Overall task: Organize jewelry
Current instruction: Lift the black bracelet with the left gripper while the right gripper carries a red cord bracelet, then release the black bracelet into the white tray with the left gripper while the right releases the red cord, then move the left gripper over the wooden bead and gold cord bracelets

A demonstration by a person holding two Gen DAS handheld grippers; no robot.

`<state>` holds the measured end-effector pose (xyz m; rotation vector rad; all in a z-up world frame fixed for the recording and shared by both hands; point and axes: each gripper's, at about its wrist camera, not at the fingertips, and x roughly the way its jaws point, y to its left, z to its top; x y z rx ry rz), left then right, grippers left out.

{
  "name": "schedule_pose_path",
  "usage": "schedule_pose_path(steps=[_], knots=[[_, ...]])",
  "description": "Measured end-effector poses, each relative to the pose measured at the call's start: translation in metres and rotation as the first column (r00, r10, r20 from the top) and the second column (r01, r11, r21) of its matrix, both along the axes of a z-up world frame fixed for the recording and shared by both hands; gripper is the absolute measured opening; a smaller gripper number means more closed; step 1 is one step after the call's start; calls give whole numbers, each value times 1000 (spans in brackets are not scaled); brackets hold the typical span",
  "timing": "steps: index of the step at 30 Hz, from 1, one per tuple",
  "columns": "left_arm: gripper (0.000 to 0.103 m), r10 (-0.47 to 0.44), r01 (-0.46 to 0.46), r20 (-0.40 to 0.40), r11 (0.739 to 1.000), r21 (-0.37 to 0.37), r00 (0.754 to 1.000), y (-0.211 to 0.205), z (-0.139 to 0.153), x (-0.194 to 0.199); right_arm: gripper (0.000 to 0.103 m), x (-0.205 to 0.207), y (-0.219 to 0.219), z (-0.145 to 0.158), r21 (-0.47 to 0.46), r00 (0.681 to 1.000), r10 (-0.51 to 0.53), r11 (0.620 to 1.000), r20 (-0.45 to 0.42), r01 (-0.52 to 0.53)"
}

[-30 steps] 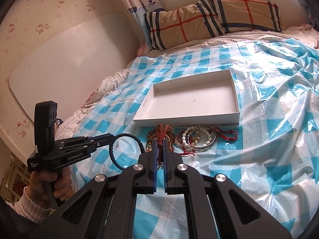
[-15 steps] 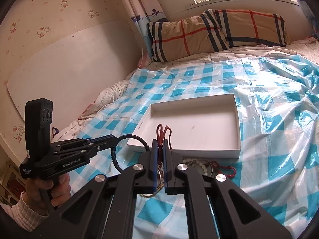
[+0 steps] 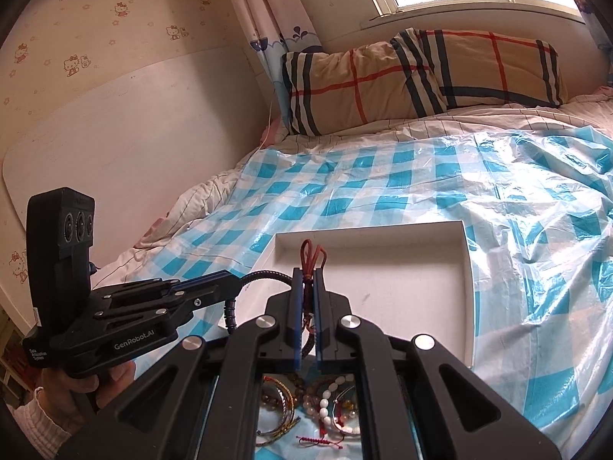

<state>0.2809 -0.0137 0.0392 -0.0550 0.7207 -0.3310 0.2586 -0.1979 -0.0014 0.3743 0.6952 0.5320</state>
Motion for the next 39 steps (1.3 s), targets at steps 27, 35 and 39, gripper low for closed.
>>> schedule_pose_path(steps=[27,35,39], knots=[[48,90,-51,-159,972,230,983,17,-47,-79,45,-113,-39,-22,-89,978,-87,994,-190,71],[52,81,-46,-127,966,256,989,11,-32,-101,48,-134,-40,-20,-81,973,-88,994,-214,73],[54,72,-39,-115,963,266,991,8,-26,-107,49,-137,-40,-18,-78,972,-88,994,-216,73]])
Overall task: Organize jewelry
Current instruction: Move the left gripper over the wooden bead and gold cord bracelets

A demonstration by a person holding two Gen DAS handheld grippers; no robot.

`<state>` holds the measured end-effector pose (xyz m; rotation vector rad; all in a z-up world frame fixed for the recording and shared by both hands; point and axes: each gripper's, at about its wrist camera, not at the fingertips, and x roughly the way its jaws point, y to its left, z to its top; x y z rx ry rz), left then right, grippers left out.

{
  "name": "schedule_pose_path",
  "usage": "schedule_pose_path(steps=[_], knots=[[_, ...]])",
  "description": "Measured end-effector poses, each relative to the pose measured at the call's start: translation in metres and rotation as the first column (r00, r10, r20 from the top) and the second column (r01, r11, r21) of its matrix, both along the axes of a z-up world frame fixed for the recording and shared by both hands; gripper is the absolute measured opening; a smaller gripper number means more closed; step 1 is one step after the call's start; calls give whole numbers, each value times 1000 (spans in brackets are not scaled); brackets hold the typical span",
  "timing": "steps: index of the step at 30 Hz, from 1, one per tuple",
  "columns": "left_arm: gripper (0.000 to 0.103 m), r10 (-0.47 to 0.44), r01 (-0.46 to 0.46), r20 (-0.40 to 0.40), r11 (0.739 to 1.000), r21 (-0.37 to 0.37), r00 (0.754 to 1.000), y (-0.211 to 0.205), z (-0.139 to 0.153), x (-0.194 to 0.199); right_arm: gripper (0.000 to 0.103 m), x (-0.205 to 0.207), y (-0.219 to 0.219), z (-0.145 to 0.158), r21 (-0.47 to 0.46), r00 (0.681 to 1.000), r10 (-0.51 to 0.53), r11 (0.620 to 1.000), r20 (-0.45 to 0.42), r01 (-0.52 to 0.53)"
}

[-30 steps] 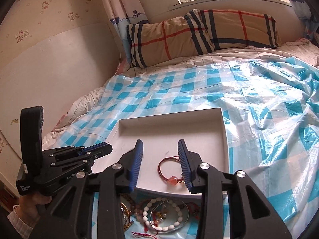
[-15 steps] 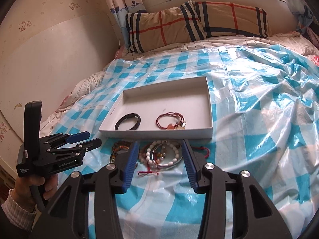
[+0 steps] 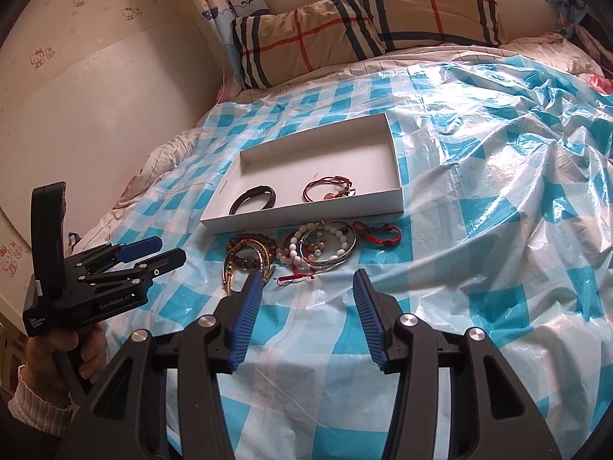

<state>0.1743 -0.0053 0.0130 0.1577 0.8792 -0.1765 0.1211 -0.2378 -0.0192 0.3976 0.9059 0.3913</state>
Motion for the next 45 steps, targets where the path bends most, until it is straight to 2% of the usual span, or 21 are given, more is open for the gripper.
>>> schedule_pose_path(steps=[11,18,22,30,34,39,42,45], knots=[[57,-4,4,-3,1000,-6,1000,1,1,-4,52,-2,3,1,-25,1000,11,1000,-2,-11],[57,-52,52,-25,998,-28,998,-8,-8,-4,52,16,-14,-15,-91,999,-28,996,-35,25],[57,-83,82,-31,996,-23,996,-22,-15,7,52,29,-15,-23,-114,999,-13,993,-43,9],[57,-17,14,-94,999,-29,995,-5,-38,19,52,57,16,-41,-110,994,93,989,-62,-100],[57,-2,-2,-119,999,-39,993,2,-48,27,52,73,28,-54,-116,993,85,989,-86,-95],[57,9,-9,-125,1000,5,992,-8,-61,41,53,97,40,-73,-212,991,62,973,-117,-86],[57,-7,15,-151,998,54,988,-13,-74,44,53,99,48,-84,-270,983,90,954,-157,-131],[57,-40,51,-165,996,67,985,-11,-78,37,55,87,51,-82,-317,974,136,930,-179,-189]])
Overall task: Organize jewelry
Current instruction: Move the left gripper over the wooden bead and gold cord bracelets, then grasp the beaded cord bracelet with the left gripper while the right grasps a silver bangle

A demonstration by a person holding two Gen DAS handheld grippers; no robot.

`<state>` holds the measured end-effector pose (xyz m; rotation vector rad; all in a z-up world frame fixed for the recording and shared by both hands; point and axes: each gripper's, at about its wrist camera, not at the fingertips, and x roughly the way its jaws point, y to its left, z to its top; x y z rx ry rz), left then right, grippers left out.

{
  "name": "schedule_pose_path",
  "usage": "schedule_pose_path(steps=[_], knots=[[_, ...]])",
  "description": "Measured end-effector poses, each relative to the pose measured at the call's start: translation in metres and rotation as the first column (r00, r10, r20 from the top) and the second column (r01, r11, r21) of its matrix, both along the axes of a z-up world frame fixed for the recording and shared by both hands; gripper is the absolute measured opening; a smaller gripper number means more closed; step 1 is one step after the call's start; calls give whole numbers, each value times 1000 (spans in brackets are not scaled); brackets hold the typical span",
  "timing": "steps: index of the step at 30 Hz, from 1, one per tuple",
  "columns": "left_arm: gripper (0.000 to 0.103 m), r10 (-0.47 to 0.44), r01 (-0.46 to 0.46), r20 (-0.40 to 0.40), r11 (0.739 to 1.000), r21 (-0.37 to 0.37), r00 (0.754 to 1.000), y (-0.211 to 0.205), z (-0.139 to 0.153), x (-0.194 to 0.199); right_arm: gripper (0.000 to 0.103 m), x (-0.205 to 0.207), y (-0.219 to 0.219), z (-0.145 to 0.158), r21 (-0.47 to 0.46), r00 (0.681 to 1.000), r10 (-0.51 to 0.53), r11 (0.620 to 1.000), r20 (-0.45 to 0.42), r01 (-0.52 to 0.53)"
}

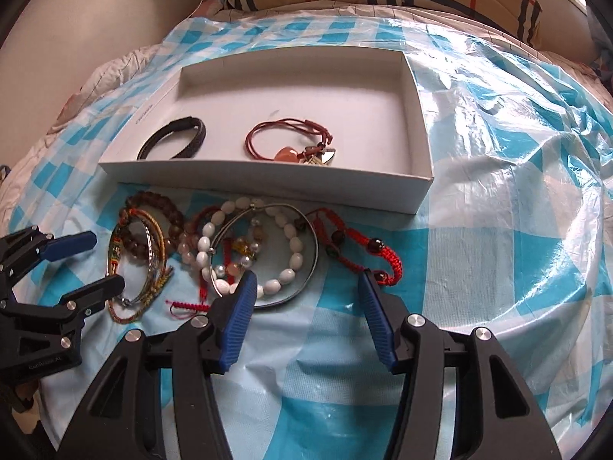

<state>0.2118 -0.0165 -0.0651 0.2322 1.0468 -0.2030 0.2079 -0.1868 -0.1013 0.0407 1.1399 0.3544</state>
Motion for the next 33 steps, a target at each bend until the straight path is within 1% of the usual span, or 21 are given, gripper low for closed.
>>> schedule_pose_path(steps=[4,6,8,11,13,15,18,19,20,21,22,23,24,25,26,29,31,33], knots=[[56,-29,30,-17,999,26,999,13,6,-9,56,-25,-7,7,10,999,43,999,-23,-43],[55,-37,38,-19,999,24,999,20,14,-13,59,-33,-16,15,51,999,30,998,-18,-29],[56,-35,35,7,999,19,999,26,23,-16,62,-37,-23,21,81,1000,9,997,-4,-9],[56,-49,47,63,998,37,997,22,32,-12,62,-33,-28,22,108,1000,-14,994,9,13],[56,-87,82,102,995,54,991,11,35,-8,62,-29,-27,20,135,1000,-22,991,4,21],[56,-131,119,143,989,89,981,-2,33,-4,62,-24,-24,16,160,1000,-28,987,0,27],[55,-194,171,174,975,139,965,-18,25,6,61,-16,-21,7,184,999,-36,982,-6,36],[52,-212,186,175,971,151,962,-22,21,8,59,-15,-19,4,189,999,-33,981,-10,34],[36,-227,201,164,966,160,960,-25,17,10,50,-13,-17,2,192,1000,-25,981,-16,27],[15,-244,222,145,963,150,959,-27,15,12,42,-13,-15,1,187,1000,-18,982,-12,20],[10,-253,235,137,962,137,958,-29,14,12,36,-14,-13,1,182,1000,-5,983,-9,7],[5,-258,239,135,961,138,957,-29,14,10,22,-15,-10,1,175,1000,9,985,-7,-8],[4,-262,244,130,960,140,956,-30,14,8,12,-17,-8,2,163,1000,17,986,-3,-16],[4,-257,242,122,962,125,959,-29,16,6,10,-20,-7,3,164,1000,22,986,1,-22],[4,-244,235,113,968,90,963,-25,18,4,9,-22,-8,5,170,1000,20,985,5,-21],[3,-195,200,97,979,-47,976,-8,30,-4,6,-33,-16,17,197,1000,-5,980,23,0],[1,-167,178,94,976,-127,982,4,41,-10,6,-41,-24,27,224,999,-27,974,34,18],[0,-150,166,99,971,-175,984,12,50,-17,6,-49,-32,37,251,998,-47,967,41,35]])
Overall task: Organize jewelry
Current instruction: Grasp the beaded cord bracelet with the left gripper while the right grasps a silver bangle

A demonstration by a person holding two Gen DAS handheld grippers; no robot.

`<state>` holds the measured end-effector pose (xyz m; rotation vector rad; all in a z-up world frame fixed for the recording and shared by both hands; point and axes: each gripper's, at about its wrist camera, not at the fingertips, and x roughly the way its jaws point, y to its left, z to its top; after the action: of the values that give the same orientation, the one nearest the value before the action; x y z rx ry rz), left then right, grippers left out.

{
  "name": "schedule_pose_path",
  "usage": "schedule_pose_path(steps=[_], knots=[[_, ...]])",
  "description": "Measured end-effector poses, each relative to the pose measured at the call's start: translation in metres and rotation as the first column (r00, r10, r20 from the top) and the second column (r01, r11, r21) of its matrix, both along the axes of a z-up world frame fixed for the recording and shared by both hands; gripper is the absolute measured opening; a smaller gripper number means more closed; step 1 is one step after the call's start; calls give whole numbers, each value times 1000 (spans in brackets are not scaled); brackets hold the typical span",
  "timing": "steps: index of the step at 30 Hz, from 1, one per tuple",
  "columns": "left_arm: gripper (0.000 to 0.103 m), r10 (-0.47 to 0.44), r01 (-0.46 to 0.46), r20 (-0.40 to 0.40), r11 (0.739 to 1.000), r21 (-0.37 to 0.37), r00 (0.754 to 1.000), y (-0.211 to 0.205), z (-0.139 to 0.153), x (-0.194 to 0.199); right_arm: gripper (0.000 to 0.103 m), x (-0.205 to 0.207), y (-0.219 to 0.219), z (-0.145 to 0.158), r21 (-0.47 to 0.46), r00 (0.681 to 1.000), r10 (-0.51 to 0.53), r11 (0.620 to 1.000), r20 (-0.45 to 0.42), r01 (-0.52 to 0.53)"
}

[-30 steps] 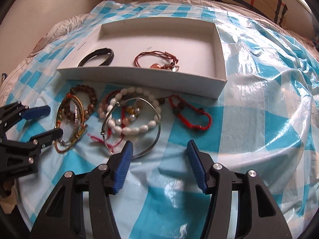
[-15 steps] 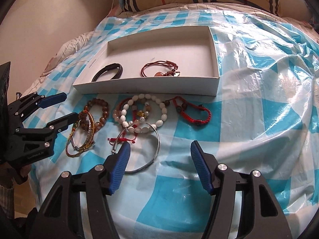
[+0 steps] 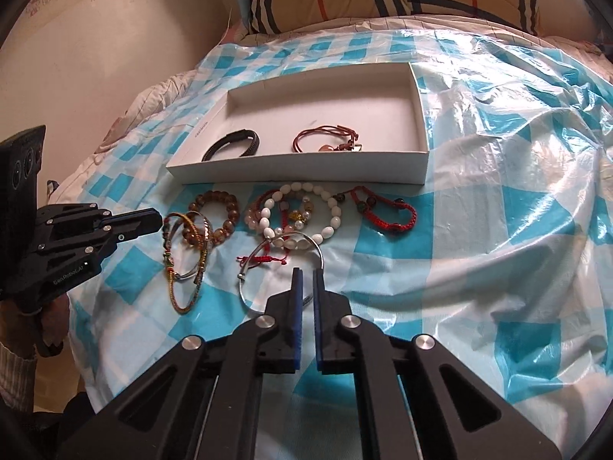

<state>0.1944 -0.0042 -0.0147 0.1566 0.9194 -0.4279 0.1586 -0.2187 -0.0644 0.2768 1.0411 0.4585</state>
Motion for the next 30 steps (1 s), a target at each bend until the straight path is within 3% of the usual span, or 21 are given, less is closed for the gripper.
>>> schedule_pose_path(steps=[5,7,8,9,10,13,17,19,20,22,23,24,30], knots=[[0,7,-6,18,999,-33,1000,6,17,-15,6,-10,-4,12,17,1000,-4,1000,13,4],[0,6,-6,23,1000,-6,1000,3,18,-15,7,-7,0,10,5,1000,8,1000,-13,-8],[0,5,-5,22,1000,12,1000,1,15,-13,22,-5,2,7,-3,1000,9,1000,-20,-9],[0,3,-4,18,1000,27,1000,-1,12,-10,55,-3,4,6,-13,1000,7,1000,-16,-7],[1,-2,2,15,999,44,1000,-5,8,-6,65,-1,7,4,-17,1000,8,1000,-3,-8],[3,-16,16,9,996,91,1000,-15,-7,5,67,10,16,-7,-7,999,24,1000,-22,-24],[22,-3,1,13,984,180,1000,-25,-32,19,67,24,31,-28,-23,996,61,998,-61,-63],[23,-9,11,-11,985,170,1000,-26,-41,21,67,26,36,-36,-34,995,80,996,-65,-83],[23,-10,13,-16,986,168,1000,-26,-44,21,67,26,37,-36,-35,995,88,995,-57,-90],[9,-13,16,-20,988,155,1000,-24,-44,18,45,25,36,-35,-35,994,91,995,-56,-93],[6,-10,13,-20,990,143,1000,-23,-42,17,22,24,35,-35,-29,994,89,995,-61,-91],[6,-5,7,-19,992,127,1000,-21,-39,15,13,22,32,-34,-11,994,86,996,-66,-87],[5,19,-19,-6,1000,12,1000,-6,-8,2,5,4,17,-12,-1,999,44,999,-15,-44]])
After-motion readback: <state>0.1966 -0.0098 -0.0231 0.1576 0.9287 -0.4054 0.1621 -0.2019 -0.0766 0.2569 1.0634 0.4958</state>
